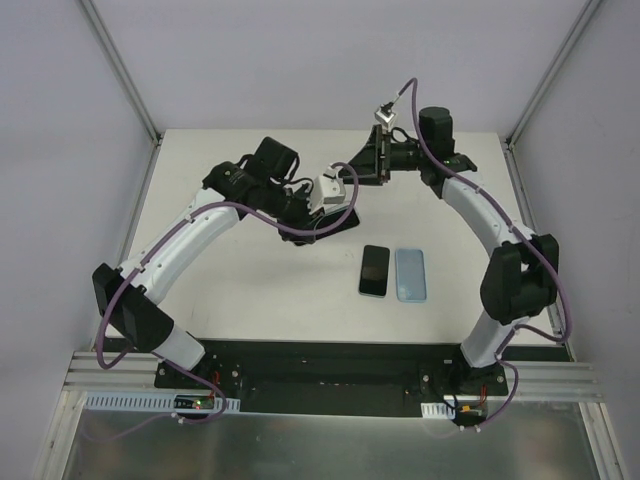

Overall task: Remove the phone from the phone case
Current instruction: Remove the phone case from the phone.

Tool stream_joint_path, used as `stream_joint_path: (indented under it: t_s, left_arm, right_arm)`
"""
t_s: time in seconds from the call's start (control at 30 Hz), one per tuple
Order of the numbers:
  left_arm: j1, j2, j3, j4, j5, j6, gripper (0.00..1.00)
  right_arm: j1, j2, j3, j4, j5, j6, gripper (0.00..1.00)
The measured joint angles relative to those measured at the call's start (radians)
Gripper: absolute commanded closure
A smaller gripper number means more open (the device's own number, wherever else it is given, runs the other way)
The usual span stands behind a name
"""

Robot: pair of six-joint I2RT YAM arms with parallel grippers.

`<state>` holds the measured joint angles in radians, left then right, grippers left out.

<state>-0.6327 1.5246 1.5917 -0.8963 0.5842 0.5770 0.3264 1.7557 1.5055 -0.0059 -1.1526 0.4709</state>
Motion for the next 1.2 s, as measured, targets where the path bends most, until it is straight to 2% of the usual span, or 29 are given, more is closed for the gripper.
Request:
stream_joint_path:
  t_s: [0.1,0.17,0.47,0.7,0.83,1.2]
  left_arm:
    - [0.024,-0.003,-0.013,0.000,0.022,-0.003,1.00]
    - [0.041,-0.006,-0.022,0.000,0.042,-0.008,1.00]
    - [0.127,-0.024,-0.037,0.000,0.182,-0.045,1.00]
    - [0.149,-0.024,-0.037,0.000,0.312,-0.072,1.00]
    - [0.149,-0.024,-0.037,0.000,0.356,-0.076,1.00]
    - [0.149,-0.024,-0.051,0.001,0.397,-0.088,1.00]
  right_arm:
    - [-0.016,-0.070,0.013,-0.080,0.032,-0.101,0.11]
    - [-0.022,-0.122,0.017,-0.127,0.055,-0.167,0.09]
    - [-0.009,-0.240,0.031,-0.269,0.047,-0.375,0.11]
    - [0.094,-0.231,0.097,-0.427,0.048,-0.537,0.12]
    - [0.129,-0.205,0.128,-0.446,0.041,-0.558,0.17]
    - [0.132,-0.152,0.112,-0.378,-0.013,-0.484,0.42]
